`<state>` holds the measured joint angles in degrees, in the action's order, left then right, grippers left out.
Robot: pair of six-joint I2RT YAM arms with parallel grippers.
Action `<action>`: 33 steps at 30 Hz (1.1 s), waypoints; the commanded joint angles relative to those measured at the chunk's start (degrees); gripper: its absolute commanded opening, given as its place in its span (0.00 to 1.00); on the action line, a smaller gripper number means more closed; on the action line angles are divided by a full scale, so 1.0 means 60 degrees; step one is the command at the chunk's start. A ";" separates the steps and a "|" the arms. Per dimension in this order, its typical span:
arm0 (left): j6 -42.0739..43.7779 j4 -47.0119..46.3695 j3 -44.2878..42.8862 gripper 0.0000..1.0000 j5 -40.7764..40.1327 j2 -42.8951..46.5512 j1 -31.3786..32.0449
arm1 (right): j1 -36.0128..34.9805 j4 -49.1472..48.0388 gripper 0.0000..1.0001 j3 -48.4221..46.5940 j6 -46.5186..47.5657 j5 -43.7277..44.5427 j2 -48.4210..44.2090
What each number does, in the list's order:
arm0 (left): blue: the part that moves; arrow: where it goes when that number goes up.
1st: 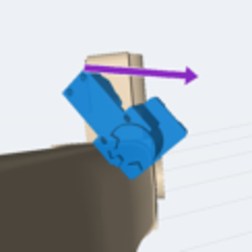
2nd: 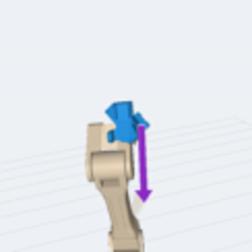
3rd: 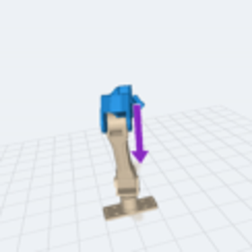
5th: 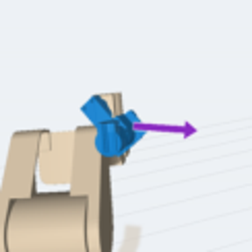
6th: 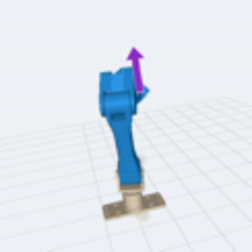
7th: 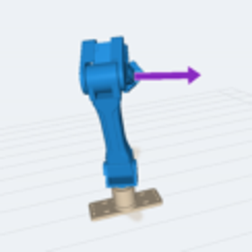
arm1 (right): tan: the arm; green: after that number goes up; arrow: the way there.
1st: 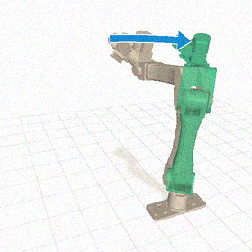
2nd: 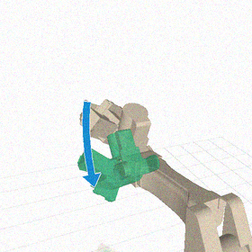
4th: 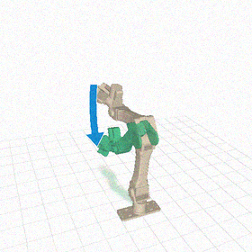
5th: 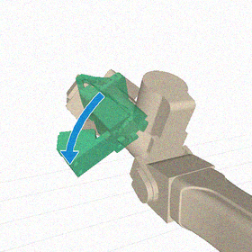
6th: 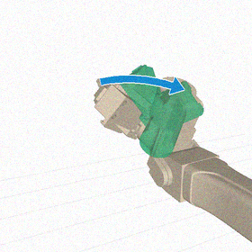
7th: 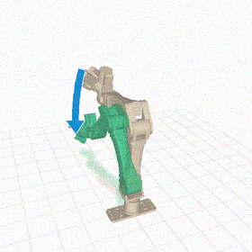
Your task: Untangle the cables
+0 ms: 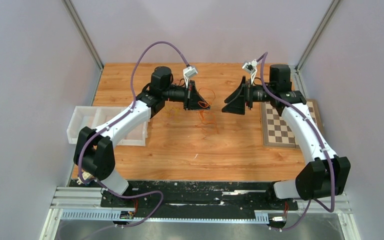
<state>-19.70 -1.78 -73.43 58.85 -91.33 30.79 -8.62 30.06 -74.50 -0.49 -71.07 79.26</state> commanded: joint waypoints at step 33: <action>0.1249 0.2590 0.1130 0.81 -0.0840 0.1833 -0.3397 | 0.0663 -0.0251 0.00 -0.4525 0.1591 0.1668 -0.0262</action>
<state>-19.05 10.87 -65.34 55.72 -87.55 11.57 -4.27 30.02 -95.07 9.30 -59.40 77.45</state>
